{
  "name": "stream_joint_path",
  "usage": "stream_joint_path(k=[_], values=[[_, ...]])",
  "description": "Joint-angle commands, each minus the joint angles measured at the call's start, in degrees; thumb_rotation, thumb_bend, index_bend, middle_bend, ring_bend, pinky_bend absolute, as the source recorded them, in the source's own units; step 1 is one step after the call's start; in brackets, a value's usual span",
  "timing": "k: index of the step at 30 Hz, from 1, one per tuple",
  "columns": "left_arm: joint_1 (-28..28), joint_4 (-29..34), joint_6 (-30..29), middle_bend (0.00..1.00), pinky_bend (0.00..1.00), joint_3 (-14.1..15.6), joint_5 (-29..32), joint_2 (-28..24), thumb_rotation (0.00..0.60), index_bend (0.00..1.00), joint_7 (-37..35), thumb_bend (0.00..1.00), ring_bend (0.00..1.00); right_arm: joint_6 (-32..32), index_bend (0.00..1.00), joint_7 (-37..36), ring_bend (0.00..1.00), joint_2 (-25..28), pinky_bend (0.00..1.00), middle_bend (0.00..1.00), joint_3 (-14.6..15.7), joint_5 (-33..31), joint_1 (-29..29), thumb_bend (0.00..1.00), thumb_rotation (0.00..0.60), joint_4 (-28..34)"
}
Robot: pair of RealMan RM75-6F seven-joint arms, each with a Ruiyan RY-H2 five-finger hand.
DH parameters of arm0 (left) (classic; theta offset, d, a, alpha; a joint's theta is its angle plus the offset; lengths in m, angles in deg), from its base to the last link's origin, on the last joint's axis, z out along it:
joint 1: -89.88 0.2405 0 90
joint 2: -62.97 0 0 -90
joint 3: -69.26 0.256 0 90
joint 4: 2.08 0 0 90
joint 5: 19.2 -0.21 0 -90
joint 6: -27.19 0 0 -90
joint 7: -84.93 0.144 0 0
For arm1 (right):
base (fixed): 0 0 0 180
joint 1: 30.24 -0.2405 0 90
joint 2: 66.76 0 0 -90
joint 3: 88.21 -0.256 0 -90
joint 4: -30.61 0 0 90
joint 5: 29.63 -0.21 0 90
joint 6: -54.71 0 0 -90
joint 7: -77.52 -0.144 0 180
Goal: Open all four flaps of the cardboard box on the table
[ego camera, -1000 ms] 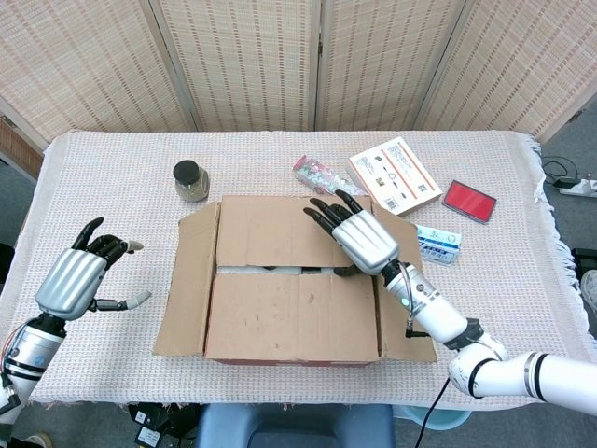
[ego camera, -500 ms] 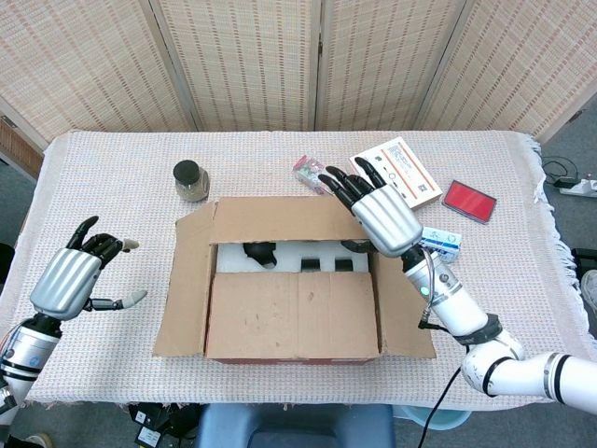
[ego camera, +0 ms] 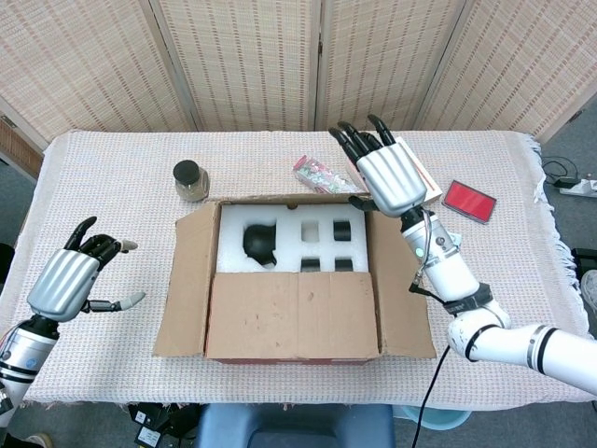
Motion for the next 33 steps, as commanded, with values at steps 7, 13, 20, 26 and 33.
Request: stream_joint_path(k=[7,13,20,26,33], values=[[-0.6,0.5,0.5,0.38,0.00,0.0,-1.6,-0.5,0.173,0.29,0.2,0.19,0.28,-3.0,0.00,4.5,0.23,-5.3,0.01,0.11,-1.8,-8.5,-5.9,0.19,0.600,-10.1],[-1.8,1.1,1.3,0.38,0.00,-0.3,-3.6,-1.0,0.170,0.29,-1.3,0.19,0.28,-4.2,0.00,8.2,0.23,-8.2,0.01,0.11,-1.4,-14.2,-8.4,0.19,0.600,-17.0],[-4.2,1.9,3.5,0.38,0.00,-0.6,-6.4,-1.6,0.172,0.29,-4.0,0.19,0.28,-3.6,0.00,7.4,0.23,-7.3,0.01,0.11,-1.5,-15.8,-8.0,0.19,0.600,-17.2],[-8.1,1.8,8.1,0.38,0.00,-1.3,-7.0,-1.1,0.158,0.29,-8.6,0.19,0.28,-2.0,0.00,2.2,0.23,-2.1,0.01,0.11,-1.7,-12.9,-4.2,0.19,0.600,-10.3],[-13.5,1.2,14.5,0.37,0.00,-1.8,-7.1,1.3,0.010,0.27,-14.0,0.19,0.25,-0.4,0.00,-3.8,0.23,4.9,0.01,0.11,0.9,-6.2,2.0,0.19,0.600,-1.3]])
